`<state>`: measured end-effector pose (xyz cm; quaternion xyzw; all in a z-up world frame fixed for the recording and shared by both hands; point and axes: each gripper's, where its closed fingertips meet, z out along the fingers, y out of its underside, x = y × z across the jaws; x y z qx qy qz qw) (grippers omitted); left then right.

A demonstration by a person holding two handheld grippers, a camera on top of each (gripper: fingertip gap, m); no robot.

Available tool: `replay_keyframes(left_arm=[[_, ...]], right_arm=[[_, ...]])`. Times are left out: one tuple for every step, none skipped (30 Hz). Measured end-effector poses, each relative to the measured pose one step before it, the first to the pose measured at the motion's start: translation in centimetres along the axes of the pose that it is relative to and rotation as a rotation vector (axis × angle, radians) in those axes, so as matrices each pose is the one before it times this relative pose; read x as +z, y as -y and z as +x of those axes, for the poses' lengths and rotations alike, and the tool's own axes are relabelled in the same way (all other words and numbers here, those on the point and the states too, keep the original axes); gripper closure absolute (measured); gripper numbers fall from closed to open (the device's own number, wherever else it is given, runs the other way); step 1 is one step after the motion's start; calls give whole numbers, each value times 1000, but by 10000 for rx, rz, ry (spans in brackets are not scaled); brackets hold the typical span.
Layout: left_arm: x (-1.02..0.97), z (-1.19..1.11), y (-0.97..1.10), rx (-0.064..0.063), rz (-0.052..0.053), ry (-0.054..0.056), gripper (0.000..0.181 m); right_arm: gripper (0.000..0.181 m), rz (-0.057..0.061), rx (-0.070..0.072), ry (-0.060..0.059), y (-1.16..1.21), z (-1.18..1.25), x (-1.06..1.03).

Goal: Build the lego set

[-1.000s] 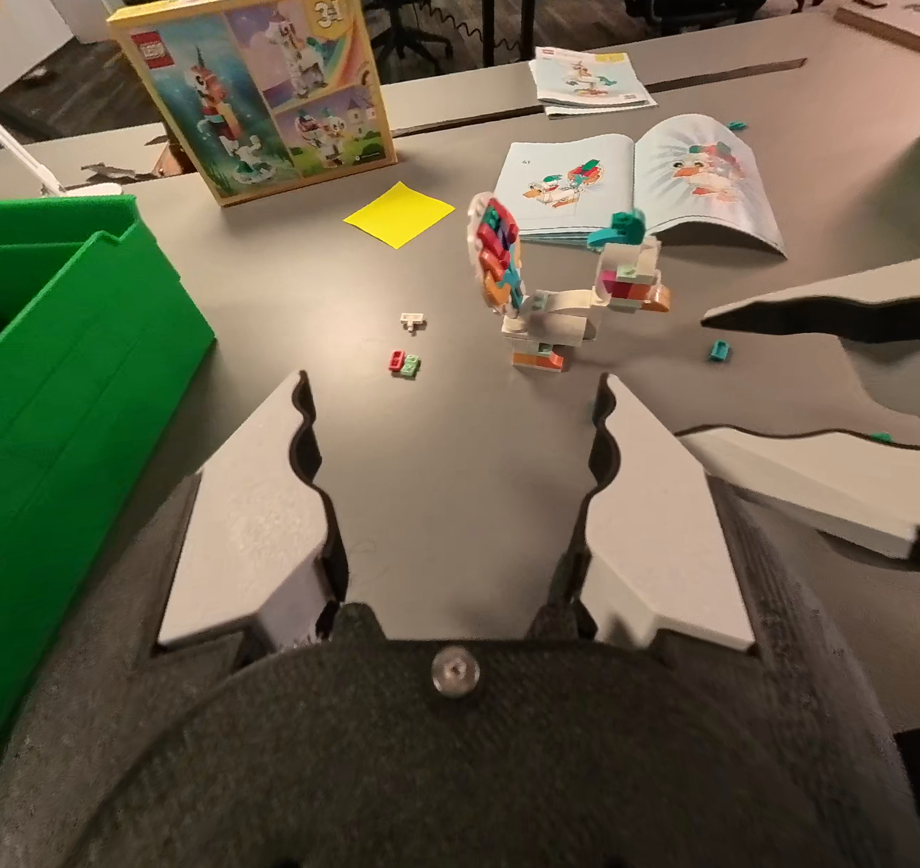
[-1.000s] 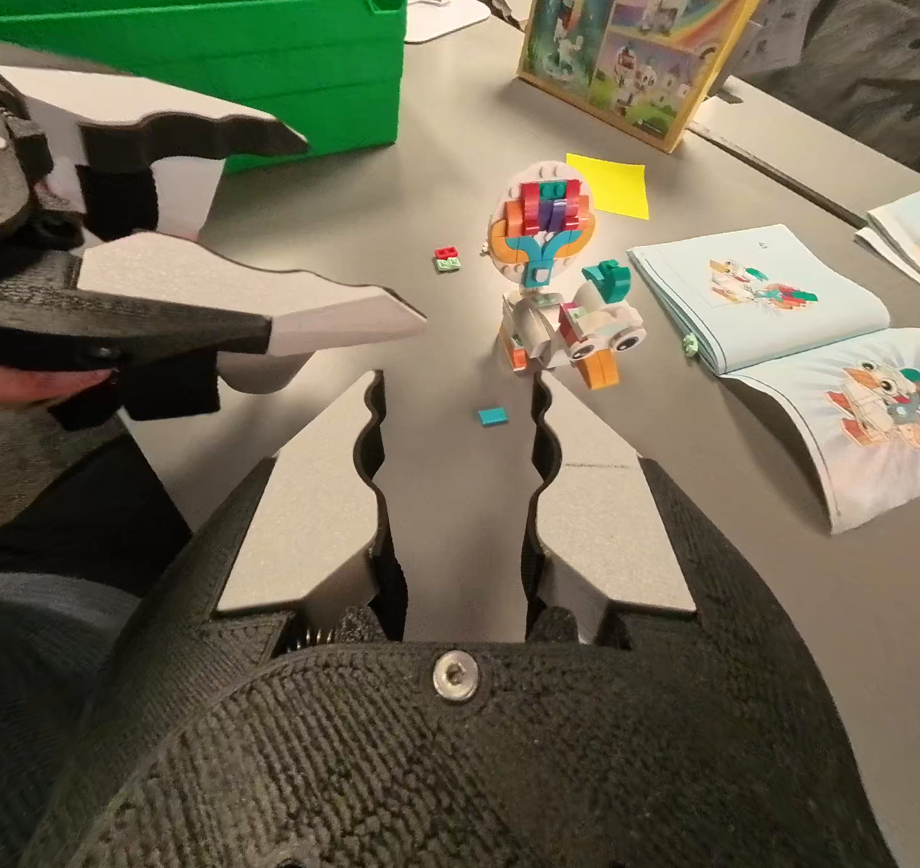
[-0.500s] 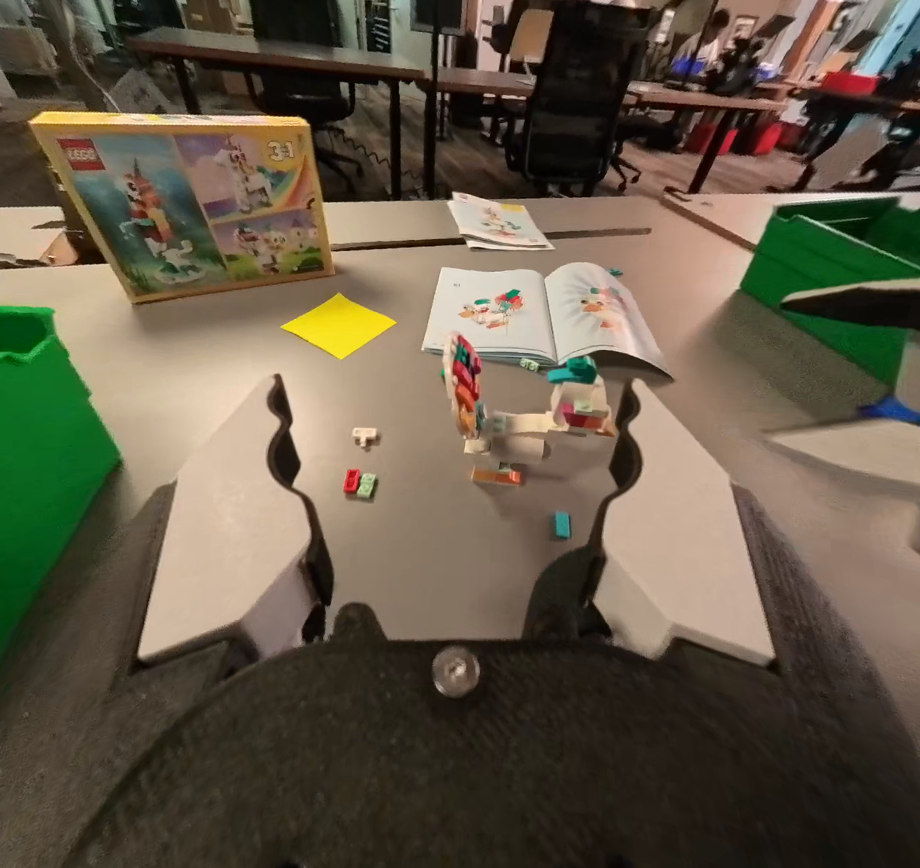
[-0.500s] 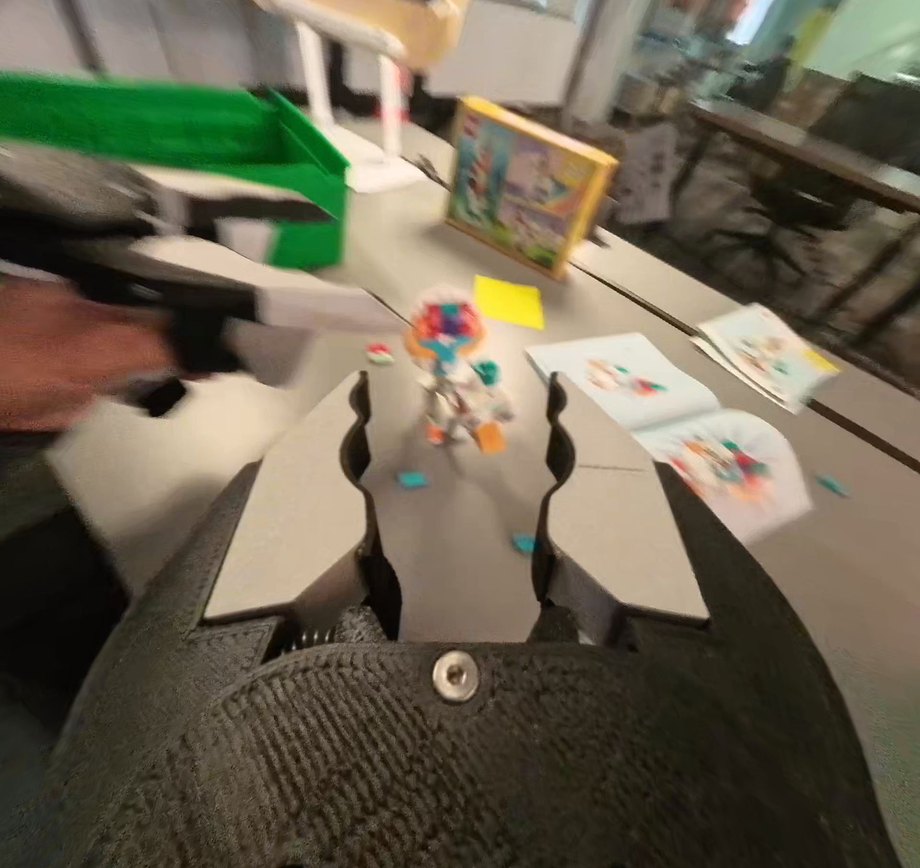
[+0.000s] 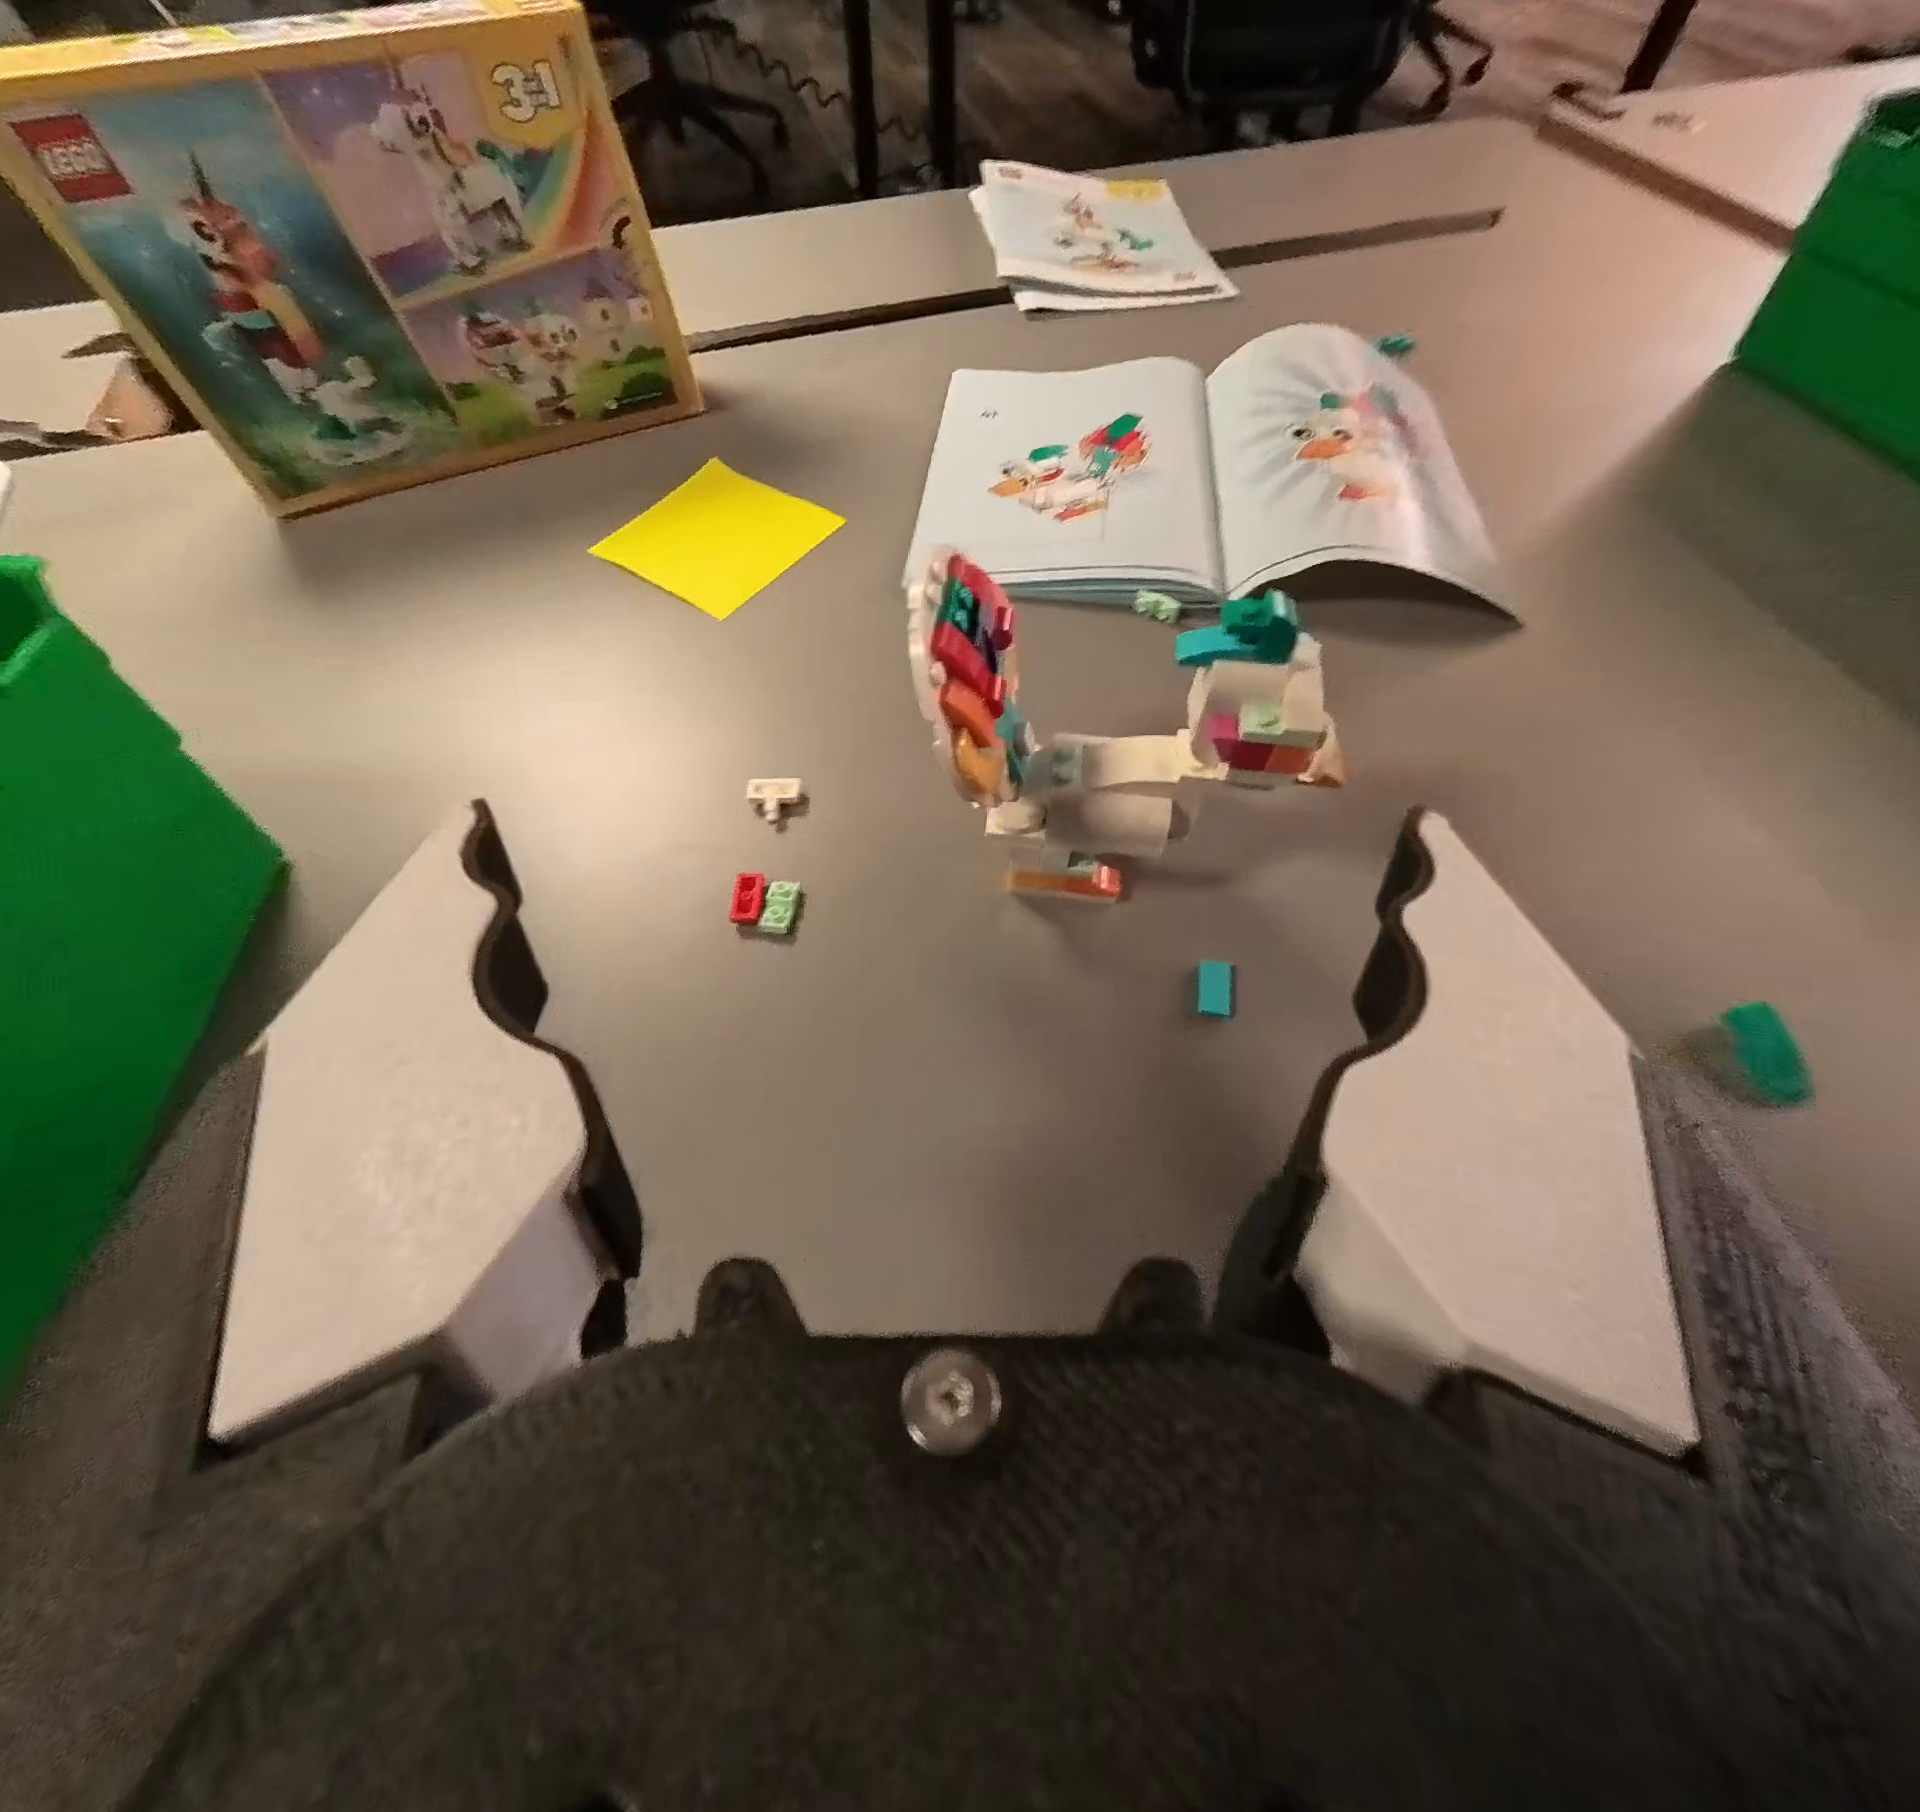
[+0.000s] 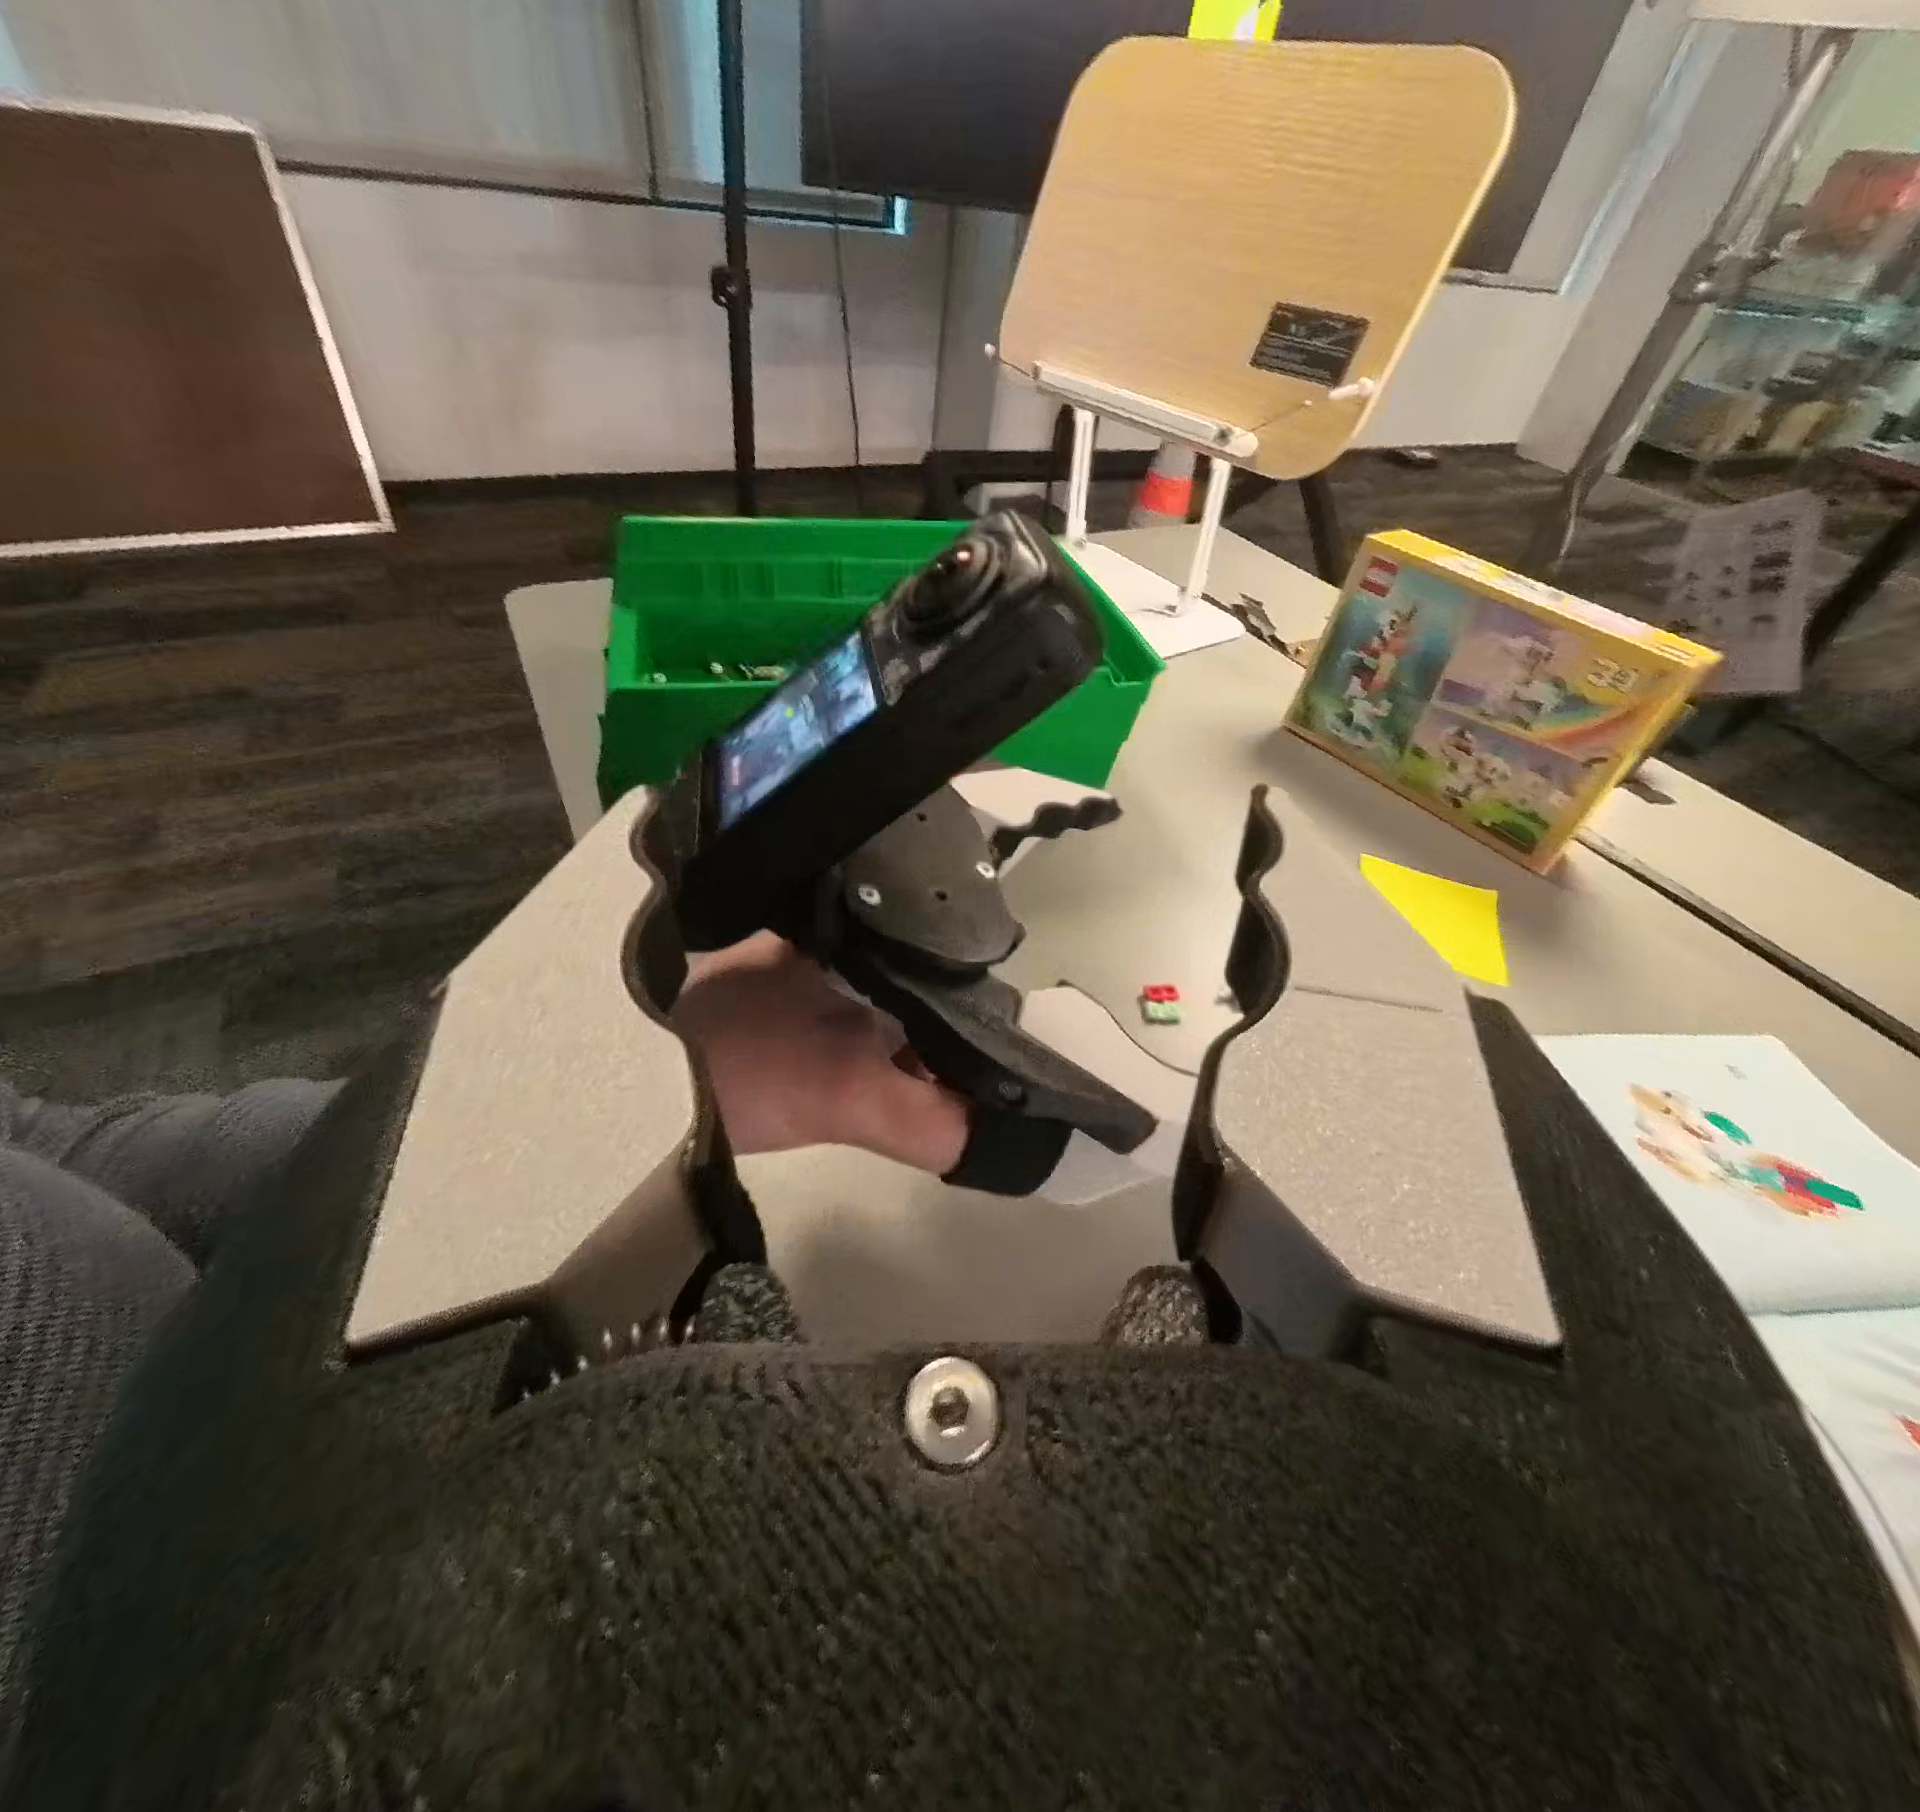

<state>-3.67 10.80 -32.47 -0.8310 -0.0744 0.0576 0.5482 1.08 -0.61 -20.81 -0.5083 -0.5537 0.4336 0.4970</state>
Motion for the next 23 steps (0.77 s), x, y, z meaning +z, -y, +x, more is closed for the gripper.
replay_keyframes(left_arm=[[-36,-369,-139,157,-96,358,24],[-29,-477,-122,185,-103,420,24],[-32,-421,-131,192,-107,371,24],[-9,-333,-116,147,-108,278,24],[8,-185,-124,102,-102,138,24],[23,-135,-105,29,-75,71,24],[16,-175,-64,-32,-30,67,24],[2,-177,9,-33,26,63,24],[-11,-137,40,-25,45,53,24],[-23,-96,45,20,45,44,25],[-12,-89,4,85,18,67,25],[28,-119,-58,109,-24,105,25],[63,-125,-141,100,-71,95,25],[92,-157,-189,95,-97,113,25],[107,-144,-213,82,-116,105,25],[114,-196,-210,82,-110,145,24],[104,-235,-230,63,-108,167,24],[99,-225,-274,49,-144,153,24],[57,-264,-271,26,-148,173,24],[-5,-311,-218,31,-123,208,24],[-6,-224,-220,60,-124,156,24],[107,-64,-140,46,-88,34,24],[204,-8,-49,-14,-37,16,25]], right_arm=[[73,-110,-126,-82,-4,-118,160],[72,-112,-149,-103,-13,-115,156],[71,-144,-158,-151,-66,-45,149],[67,-177,-181,-179,-132,24,132],[67,-205,-201,-149,-183,-8,88],[66,-146,-211,-109,-145,-72,43],[66,-79,-184,-107,-82,-33,17],[66,-96,-126,-92,-122,19,37],[66,-109,-59,-51,-155,28,82],[66,-85,-7,-31,-155,56,106],[66,-100,37,-9,-210,64,122],[66,-53,93,56,-132,-11,85],[66,-37,64,29,-116,24,44],[66,-42,16,-12,-114,60,13],[67,-41,-5,-23,-100,64,-3],[69,-55,-8,-11,-127,37,-12],[71,-54,8,20,-142,-1,-15],[72,-26,80,39,-153,27,-1],[72,-14,132,35,-172,102,7],[71,-44,197,70,-209,112,-5],[70,-62,250,93,-203,85,8],[70,-48,219,96,-174,55,21],[70,-33,168,85,-122,35,3]])
